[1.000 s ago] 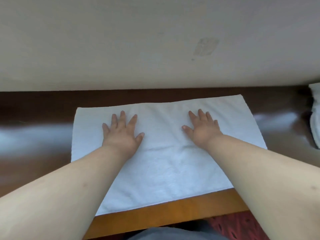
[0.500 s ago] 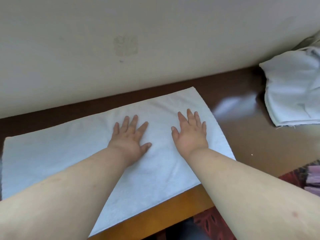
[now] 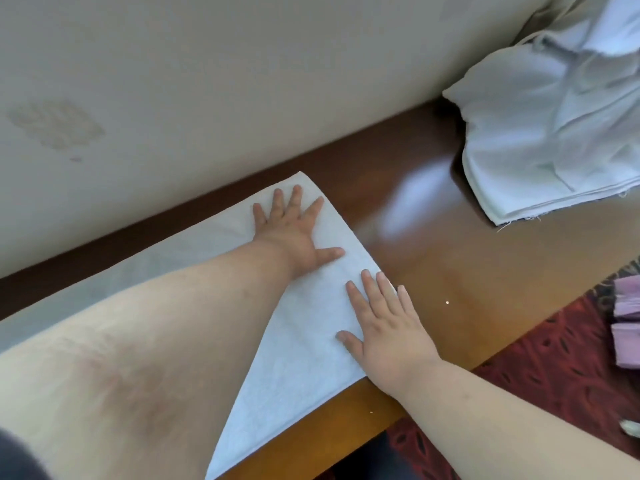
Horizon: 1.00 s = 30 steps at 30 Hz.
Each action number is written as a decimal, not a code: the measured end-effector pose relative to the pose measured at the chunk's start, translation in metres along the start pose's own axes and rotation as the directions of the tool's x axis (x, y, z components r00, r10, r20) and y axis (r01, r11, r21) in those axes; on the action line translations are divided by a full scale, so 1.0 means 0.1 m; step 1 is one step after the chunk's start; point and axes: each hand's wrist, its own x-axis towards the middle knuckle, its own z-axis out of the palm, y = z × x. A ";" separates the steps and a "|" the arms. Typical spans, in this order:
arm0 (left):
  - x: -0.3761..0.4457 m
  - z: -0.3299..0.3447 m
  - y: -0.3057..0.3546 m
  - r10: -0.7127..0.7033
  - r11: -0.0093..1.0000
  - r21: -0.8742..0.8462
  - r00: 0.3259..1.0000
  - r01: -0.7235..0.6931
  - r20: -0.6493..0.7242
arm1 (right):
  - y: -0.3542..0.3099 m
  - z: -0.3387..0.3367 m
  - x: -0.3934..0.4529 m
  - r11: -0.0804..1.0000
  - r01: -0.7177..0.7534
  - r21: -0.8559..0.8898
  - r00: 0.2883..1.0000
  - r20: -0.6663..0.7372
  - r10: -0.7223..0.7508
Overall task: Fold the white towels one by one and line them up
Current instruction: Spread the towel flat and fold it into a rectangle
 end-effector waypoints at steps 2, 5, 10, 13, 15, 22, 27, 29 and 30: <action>0.06 0.01 -0.01 0.015 1.000 0.013 1.000 -0.015 -0.023 | 0.07 0.00 0.00 1.000 0.022 -0.015 1.000 0.002 -0.022; 0.12 0.00 0.06 0.040 0.999 0.008 0.996 -0.040 -0.084 | 0.09 -0.01 0.00 1.000 0.006 -0.004 1.000 -0.018 -0.006; 0.17 0.05 0.18 0.020 1.000 0.028 0.986 -0.015 -0.167 | 0.16 0.04 -0.09 0.999 0.045 -0.017 0.999 0.001 -0.045; 0.19 0.00 0.22 0.011 0.999 0.043 0.995 -0.007 -0.094 | 0.19 0.04 -0.11 0.998 0.057 -0.008 0.998 0.007 -0.057; 0.22 -0.06 0.24 0.016 0.999 0.046 0.998 -0.014 -0.053 | 0.18 0.03 -0.12 0.999 0.048 0.003 0.999 -0.001 -0.048; 0.36 -0.36 -0.01 0.075 0.993 0.089 0.993 -0.083 0.086 | 0.37 0.08 -0.24 0.998 0.052 -0.039 0.998 0.043 -0.051; 0.49 -0.49 -0.06 0.136 0.991 0.019 0.989 -0.135 -0.059 | 0.39 -0.02 -0.31 0.992 -0.027 0.125 0.992 -0.117 0.042; 0.60 -0.58 -0.10 0.202 0.979 0.029 0.969 -0.200 -0.139 | 0.46 -0.11 -0.35 0.945 -0.143 0.294 0.931 -0.283 0.229; 0.65 -0.62 -0.11 0.219 0.975 0.074 0.967 -0.211 -0.132 | 0.50 -0.15 -0.35 0.914 -0.209 0.347 0.902 -0.292 0.317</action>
